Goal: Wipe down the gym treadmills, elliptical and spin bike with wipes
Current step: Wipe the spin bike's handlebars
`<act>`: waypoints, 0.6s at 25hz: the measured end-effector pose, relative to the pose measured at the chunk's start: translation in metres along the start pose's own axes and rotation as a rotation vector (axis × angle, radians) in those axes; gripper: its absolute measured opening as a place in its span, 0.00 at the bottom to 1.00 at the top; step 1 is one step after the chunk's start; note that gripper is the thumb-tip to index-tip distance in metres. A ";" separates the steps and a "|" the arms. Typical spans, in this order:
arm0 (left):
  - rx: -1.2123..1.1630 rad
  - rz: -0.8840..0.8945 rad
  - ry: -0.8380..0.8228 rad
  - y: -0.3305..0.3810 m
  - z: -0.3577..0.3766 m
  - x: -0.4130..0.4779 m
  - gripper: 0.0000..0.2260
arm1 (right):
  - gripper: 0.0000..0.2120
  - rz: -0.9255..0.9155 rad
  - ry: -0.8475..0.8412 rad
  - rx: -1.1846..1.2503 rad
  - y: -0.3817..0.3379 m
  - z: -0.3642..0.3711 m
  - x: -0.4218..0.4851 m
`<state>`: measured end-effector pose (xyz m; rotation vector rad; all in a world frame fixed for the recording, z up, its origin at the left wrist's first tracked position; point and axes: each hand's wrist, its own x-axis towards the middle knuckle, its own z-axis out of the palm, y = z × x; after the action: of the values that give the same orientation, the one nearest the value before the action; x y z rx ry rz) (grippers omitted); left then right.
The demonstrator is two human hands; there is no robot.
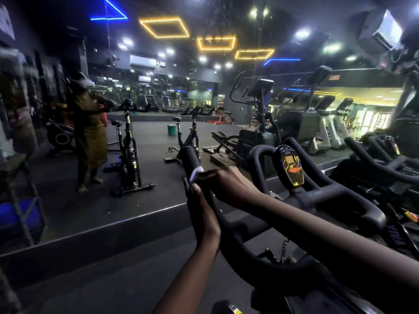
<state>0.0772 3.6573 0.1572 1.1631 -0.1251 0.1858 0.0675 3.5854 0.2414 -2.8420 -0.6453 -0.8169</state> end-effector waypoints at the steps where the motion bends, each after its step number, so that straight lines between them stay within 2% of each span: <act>1: 0.025 0.003 -0.009 0.006 0.001 -0.003 0.38 | 0.19 -0.060 0.002 -0.007 -0.003 -0.002 -0.016; 3: 0.036 0.008 -0.033 0.015 0.002 -0.010 0.37 | 0.16 -0.143 -0.027 -0.003 -0.003 -0.005 -0.044; 5: 0.019 -0.006 -0.049 0.015 0.001 -0.012 0.39 | 0.14 -0.148 -0.113 0.069 0.004 -0.011 -0.056; 7: -0.012 -0.022 -0.056 0.012 0.001 -0.012 0.41 | 0.15 -0.132 -0.101 0.135 0.013 -0.018 -0.048; 11: -0.007 -0.009 -0.016 0.012 0.002 -0.011 0.32 | 0.16 0.237 0.153 0.116 0.028 -0.017 0.026; 15: 0.051 -0.002 0.003 0.008 0.003 -0.007 0.37 | 0.18 0.410 0.168 0.181 0.037 0.022 0.061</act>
<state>0.0685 3.6567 0.1643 1.2138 -0.1170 0.1893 0.1407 3.5793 0.2551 -2.5727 -0.0995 -0.8583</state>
